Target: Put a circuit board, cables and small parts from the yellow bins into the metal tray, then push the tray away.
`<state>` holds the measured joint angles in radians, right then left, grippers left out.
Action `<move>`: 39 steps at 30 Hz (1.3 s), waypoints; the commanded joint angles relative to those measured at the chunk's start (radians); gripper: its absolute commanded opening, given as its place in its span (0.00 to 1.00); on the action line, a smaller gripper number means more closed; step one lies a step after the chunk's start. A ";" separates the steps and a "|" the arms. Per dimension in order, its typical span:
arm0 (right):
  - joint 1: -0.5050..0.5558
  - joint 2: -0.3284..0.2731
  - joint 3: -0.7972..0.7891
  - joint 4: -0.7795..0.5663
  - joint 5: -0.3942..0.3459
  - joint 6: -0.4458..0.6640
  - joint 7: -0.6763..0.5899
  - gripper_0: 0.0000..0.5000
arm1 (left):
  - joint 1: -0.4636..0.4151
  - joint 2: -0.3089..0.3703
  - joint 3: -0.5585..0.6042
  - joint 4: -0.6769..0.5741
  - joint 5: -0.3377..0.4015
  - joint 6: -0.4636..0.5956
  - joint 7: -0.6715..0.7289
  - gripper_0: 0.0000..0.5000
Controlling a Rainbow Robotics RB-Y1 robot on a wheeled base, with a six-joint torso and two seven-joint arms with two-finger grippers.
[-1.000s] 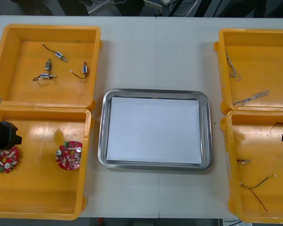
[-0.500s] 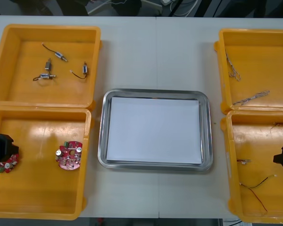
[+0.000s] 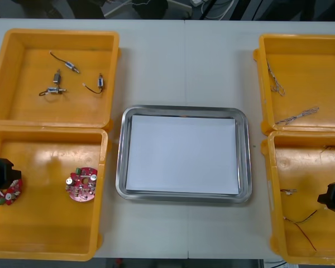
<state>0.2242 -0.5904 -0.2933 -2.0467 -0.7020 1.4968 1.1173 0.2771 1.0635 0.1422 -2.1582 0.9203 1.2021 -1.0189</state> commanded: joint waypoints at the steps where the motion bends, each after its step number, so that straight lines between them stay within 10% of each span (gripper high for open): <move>1: 0.023 0.012 0.036 0.026 0.021 -0.040 -0.011 1.00 | 0.030 0.041 -0.029 0.014 -0.011 -0.021 -0.109 1.00; 27: 0.032 0.029 0.135 0.083 0.131 -0.107 -0.034 1.00 | 0.063 0.043 -0.125 0.115 -0.024 -0.141 -0.158 1.00; 28: 0.032 0.029 0.135 0.083 0.133 -0.109 -0.034 0.78 | 0.065 0.043 -0.125 0.115 -0.024 -0.142 -0.159 1.00; 29: 0.032 0.029 0.135 0.083 0.133 -0.109 -0.034 0.78 | 0.065 0.043 -0.125 0.115 -0.024 -0.142 -0.159 1.00; 30: 0.032 0.031 0.135 0.083 0.133 -0.109 -0.034 0.31 | 0.068 0.043 -0.125 0.115 -0.026 -0.144 -0.159 1.00; 31: 0.035 0.032 0.135 0.083 0.134 -0.109 -0.036 0.17 | 0.070 0.043 -0.124 0.115 -0.026 -0.144 -0.161 1.00; 34: 0.035 0.037 0.135 0.083 0.139 -0.110 -0.036 0.00 | 0.073 0.043 -0.125 0.115 -0.024 -0.147 -0.161 1.00; 39: 0.034 0.035 0.129 0.080 0.141 -0.118 -0.034 0.00 | 0.073 0.043 -0.138 0.126 -0.026 -0.184 -0.161 1.00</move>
<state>0.2242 -0.5769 -0.1853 -1.9775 -0.5818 1.3868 1.1169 0.3203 1.0647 0.0247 -2.0383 0.9049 1.0528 -1.0917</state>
